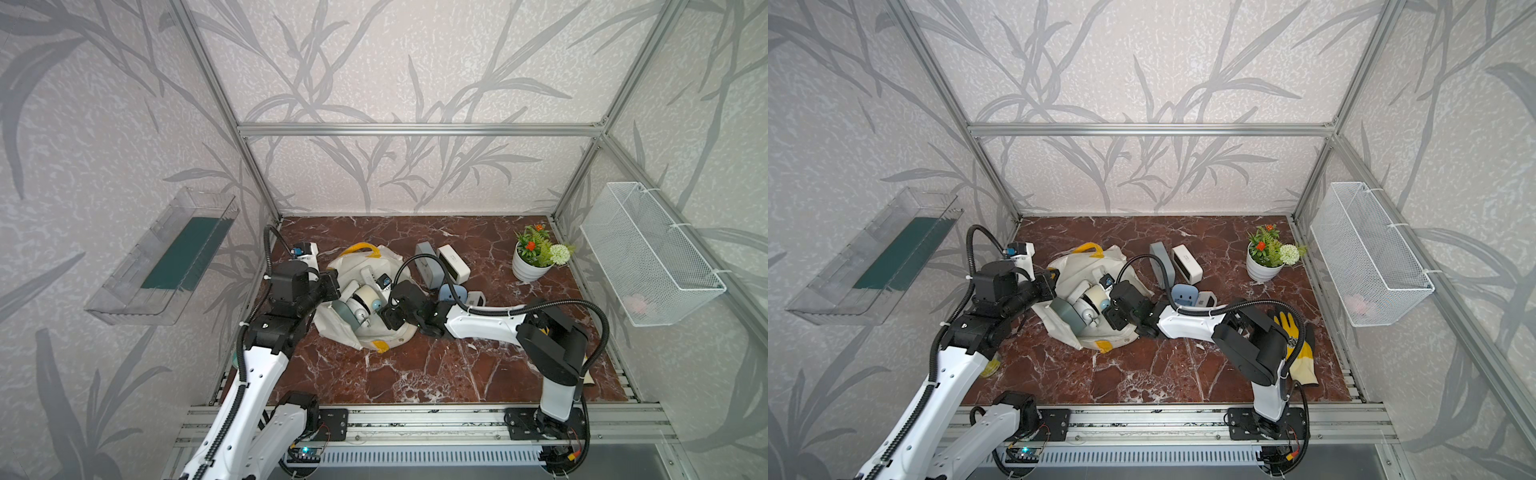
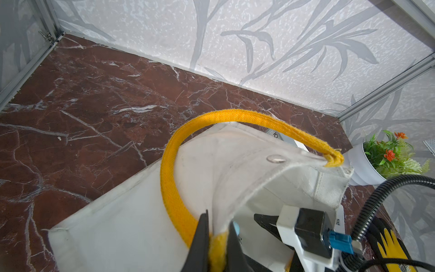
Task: Take the alarm clock out of the canvas bag
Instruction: Pick up the alarm from the canvas bag.
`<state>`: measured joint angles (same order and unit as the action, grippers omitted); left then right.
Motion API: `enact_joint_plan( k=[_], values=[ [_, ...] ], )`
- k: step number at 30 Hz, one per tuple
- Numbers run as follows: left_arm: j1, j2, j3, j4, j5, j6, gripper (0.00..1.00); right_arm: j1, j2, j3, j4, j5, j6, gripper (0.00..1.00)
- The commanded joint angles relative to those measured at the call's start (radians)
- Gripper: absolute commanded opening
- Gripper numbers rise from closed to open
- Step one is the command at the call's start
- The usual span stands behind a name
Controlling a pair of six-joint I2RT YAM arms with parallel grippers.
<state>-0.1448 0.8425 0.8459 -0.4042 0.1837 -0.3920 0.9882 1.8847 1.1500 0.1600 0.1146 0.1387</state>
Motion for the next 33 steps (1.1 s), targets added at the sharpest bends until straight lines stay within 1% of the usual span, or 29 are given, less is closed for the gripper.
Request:
enact_joint_plan(
  k=[1, 10, 17, 21, 26, 33],
  values=[
    [0.002, -0.022, 0.002, 0.048, 0.020, 0.015, 0.00, -0.009, 0.028, 0.029, -0.024, -0.019, -0.007, 0.65],
    [0.001, -0.026, 0.000, 0.045, 0.011, 0.018, 0.00, -0.013, 0.064, 0.050, -0.047, -0.057, 0.001, 0.60],
    [0.001, -0.025, 0.001, 0.047, 0.004, 0.020, 0.00, -0.013, 0.066, 0.055, -0.114, -0.075, 0.003, 0.55],
    [0.002, -0.025, -0.001, 0.044, 0.005, 0.018, 0.00, -0.013, 0.068, 0.047, -0.106, -0.073, 0.012, 0.52],
    [0.001, -0.029, 0.000, 0.041, 0.002, 0.019, 0.00, -0.016, 0.077, 0.062, -0.106, -0.093, 0.017, 0.45],
    [0.002, -0.034, -0.001, 0.036, -0.001, 0.021, 0.00, -0.019, 0.072, 0.056, -0.098, -0.104, 0.018, 0.41]
  ],
)
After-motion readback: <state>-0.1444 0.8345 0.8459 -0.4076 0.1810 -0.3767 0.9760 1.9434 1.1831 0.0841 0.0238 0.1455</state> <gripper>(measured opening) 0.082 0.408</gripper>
